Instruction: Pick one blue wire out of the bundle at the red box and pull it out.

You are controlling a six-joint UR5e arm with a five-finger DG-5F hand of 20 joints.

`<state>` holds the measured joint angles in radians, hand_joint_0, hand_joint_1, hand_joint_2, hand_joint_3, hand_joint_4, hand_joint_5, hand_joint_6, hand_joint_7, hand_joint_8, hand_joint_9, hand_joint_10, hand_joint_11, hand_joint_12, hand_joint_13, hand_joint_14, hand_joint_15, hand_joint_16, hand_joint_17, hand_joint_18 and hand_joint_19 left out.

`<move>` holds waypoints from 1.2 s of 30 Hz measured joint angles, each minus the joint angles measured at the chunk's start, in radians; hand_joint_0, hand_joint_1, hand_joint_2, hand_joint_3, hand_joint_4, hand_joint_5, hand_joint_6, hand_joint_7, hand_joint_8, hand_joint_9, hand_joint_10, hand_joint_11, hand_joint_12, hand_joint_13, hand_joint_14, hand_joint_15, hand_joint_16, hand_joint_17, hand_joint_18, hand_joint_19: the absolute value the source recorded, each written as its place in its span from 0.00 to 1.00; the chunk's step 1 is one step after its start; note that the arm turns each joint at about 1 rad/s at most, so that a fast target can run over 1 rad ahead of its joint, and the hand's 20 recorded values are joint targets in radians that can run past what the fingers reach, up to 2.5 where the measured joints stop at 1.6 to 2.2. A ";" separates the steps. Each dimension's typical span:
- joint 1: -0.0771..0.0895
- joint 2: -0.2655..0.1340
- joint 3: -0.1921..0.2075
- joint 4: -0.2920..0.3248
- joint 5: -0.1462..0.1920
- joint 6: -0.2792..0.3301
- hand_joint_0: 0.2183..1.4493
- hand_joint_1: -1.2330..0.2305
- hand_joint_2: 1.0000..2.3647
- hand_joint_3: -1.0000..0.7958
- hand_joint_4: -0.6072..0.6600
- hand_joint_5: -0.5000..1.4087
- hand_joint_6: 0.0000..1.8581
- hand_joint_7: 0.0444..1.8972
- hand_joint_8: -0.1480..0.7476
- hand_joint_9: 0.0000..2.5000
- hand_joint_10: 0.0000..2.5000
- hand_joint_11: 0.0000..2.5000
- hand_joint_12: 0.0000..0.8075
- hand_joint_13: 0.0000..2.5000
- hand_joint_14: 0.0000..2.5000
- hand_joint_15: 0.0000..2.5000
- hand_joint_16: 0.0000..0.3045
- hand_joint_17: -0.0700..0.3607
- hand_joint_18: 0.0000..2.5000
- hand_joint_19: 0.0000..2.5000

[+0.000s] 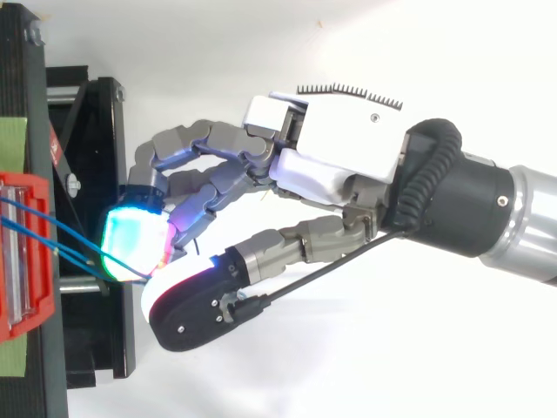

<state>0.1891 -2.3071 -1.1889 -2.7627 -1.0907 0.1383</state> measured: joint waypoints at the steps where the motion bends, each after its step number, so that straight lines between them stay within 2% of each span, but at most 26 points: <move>1: 0.000 0.000 0.000 0.000 0.000 0.000 0.27 0.26 0.00 0.28 0.64 0.18 0.47 0.55 0.45 0.36 0.01 0.25 0.46 0.17 0.00 0.10 0.19 0.46 0.11 0.15; 10: 0.000 0.000 0.000 0.000 0.001 -0.003 0.29 0.29 0.01 0.39 0.60 0.18 0.47 0.57 0.45 0.37 0.01 0.25 0.45 0.17 0.00 0.10 0.18 0.45 0.11 0.16; 19: 0.000 0.000 0.000 0.006 0.001 -0.003 0.28 0.33 0.01 0.45 0.57 0.18 0.47 0.57 0.45 0.38 0.01 0.25 0.45 0.18 0.00 0.10 0.18 0.45 0.11 0.16; 26: 0.000 0.000 0.000 0.006 0.000 -0.003 0.27 0.38 0.01 0.47 0.61 0.18 0.47 0.54 0.50 0.39 0.01 0.24 0.50 0.19 0.00 0.10 0.21 0.50 0.13 0.16; 32: 0.001 0.000 0.000 0.006 0.000 -0.003 0.27 0.42 0.01 0.47 0.62 0.19 0.46 0.53 0.51 0.40 0.01 0.23 0.50 0.19 0.00 0.10 0.22 0.51 0.13 0.17; 36: 0.000 0.000 0.000 0.006 0.000 -0.003 0.27 0.49 0.01 0.44 0.62 0.19 0.43 0.53 0.50 0.39 0.01 0.23 0.49 0.18 0.00 0.10 0.21 0.50 0.12 0.17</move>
<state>0.1896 -2.3071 -1.1888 -2.7566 -1.0905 0.1350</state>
